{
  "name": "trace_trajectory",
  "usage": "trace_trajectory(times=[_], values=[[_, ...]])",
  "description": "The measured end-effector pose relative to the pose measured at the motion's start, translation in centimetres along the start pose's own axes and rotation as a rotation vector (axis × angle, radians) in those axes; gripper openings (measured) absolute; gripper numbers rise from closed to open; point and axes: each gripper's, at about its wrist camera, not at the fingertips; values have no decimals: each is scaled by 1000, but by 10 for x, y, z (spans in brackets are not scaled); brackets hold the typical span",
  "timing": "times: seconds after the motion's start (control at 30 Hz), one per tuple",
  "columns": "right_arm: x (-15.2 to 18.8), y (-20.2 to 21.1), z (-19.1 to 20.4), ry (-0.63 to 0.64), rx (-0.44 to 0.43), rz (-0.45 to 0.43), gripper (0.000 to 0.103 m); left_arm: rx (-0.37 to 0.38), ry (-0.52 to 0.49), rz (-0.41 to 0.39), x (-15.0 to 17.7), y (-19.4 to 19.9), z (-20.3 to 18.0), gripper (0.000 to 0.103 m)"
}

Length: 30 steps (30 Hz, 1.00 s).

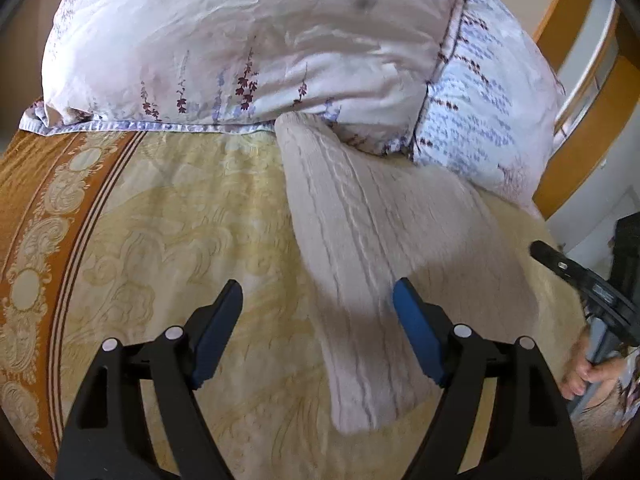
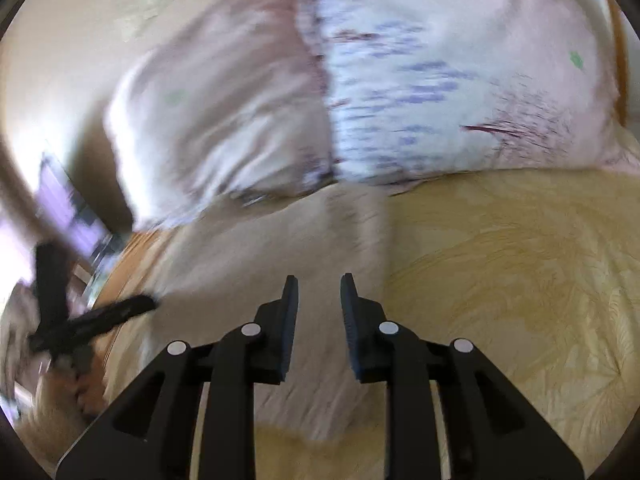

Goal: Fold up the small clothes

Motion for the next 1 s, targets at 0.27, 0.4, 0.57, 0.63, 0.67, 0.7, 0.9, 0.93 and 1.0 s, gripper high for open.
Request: trace_trajectory(times=[0.27,0.4,0.57,0.63,0.67,0.7,0.9,0.93,1.0], values=[[43,-29,36,195,174,174,24,-130,-82,-11,23,-15,-5,80],[44,-22,33,121,175,145,24,-137,-91,-28,27,-9,-5,81],[42,3,31,61,273,67,52,-145,-109,-88,42,11,-8,94],[43,15,28,38,352,15,80,-153,-93,-122,52,21,-8,99],[43,20,27,31,369,-14,80,-150,-85,-138,56,26,-8,100],[44,25,26,20,380,-36,81,-145,-74,-153,62,31,-8,101],[53,38,25,-39,409,-86,100,-179,-74,-162,83,41,-21,101],[55,38,28,-30,421,-89,101,-191,-84,-158,86,39,-24,101],[59,38,35,-11,442,-87,102,-226,-110,-141,91,36,-32,101]])
Point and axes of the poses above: each gripper's, at about its wrist camera, not at the fingertips, and y roughly against the way its jaws point, z to its left, x to its underside, and after that the axes turned 9 degrees about y, right-handed
